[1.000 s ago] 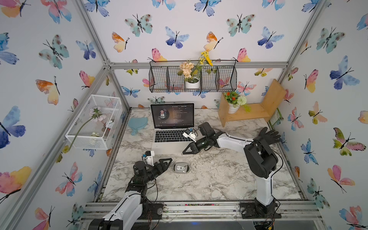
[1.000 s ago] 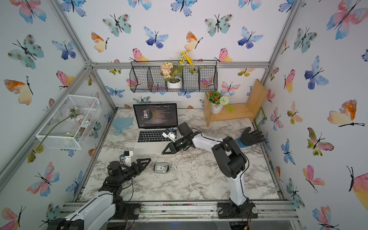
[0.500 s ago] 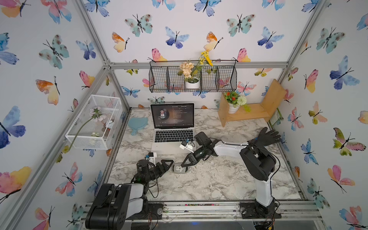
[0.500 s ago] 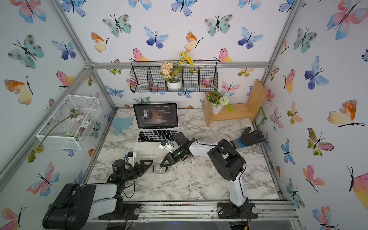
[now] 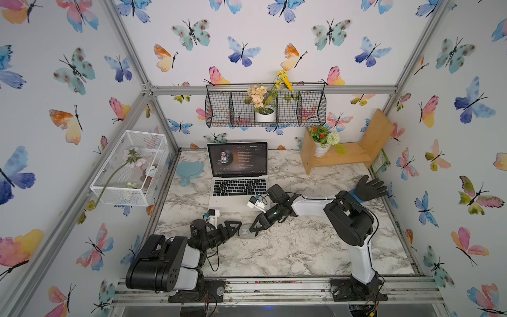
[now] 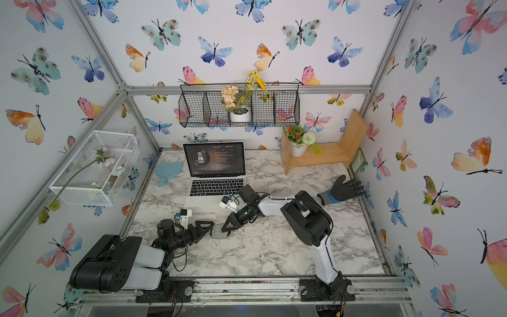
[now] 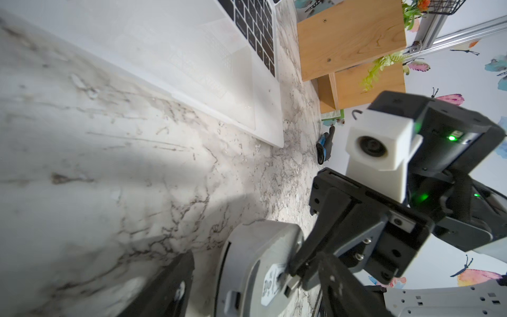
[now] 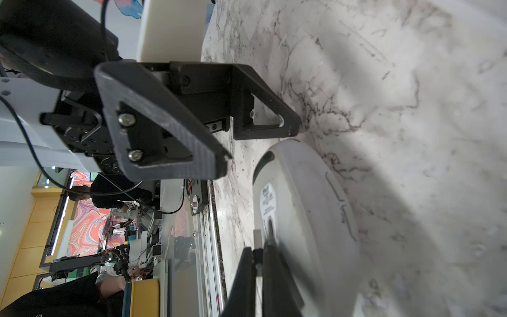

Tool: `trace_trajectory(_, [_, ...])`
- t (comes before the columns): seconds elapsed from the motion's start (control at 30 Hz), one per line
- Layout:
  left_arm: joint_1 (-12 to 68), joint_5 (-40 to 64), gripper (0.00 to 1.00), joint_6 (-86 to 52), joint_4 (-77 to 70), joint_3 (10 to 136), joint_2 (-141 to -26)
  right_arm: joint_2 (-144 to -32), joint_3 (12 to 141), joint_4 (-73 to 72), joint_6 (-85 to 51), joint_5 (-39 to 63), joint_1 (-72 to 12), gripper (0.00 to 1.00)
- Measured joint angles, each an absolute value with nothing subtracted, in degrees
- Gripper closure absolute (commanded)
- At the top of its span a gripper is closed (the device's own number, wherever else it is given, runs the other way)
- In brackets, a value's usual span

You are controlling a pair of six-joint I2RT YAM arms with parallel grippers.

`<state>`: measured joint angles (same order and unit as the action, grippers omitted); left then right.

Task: Remove the wireless mouse receiver from the laptop
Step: Adjust the mouse at the center of the board, then pick up the mouse from the center of the board.

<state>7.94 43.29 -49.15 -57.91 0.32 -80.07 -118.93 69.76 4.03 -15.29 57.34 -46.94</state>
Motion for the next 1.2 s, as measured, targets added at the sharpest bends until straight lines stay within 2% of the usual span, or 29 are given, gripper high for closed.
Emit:
trace_trajectory(0.23, [10.28, 43.92, 0.22, -48.9, -60.84, 0.32, -80.77, -118.96, 67.48, -0.12, -16.25, 58.13, -46.52, 0.98])
trace_trajectory(0.67, [11.79, 46.83, 0.3, -49.58, -67.68, 0.34, -90.76, -118.48, 62.63, -5.04, -16.51, 61.6, -44.99, 0.98])
trace_trajectory(0.77, [12.45, 46.98, 0.37, -49.74, -68.53, 0.32, -91.72, -118.37, 61.82, -5.72, -16.58, 61.93, -44.14, 0.98])
trace_trajectory(0.9, [13.85, 48.07, 0.35, -49.98, -71.24, 0.47, -94.67, -118.37, 60.95, -5.78, -16.58, 61.43, -43.22, 0.98])
trace_trajectory(1.03, [15.4, 49.08, 0.37, -50.46, -73.47, 1.17, -96.88, -118.37, 60.47, -5.76, -16.58, 61.43, -42.68, 0.98])
trace_trajectory(1.2, [15.75, 49.17, 0.55, -50.35, -72.34, 1.32, -97.76, -118.37, 60.23, -6.02, -16.58, 61.43, -42.57, 0.98])
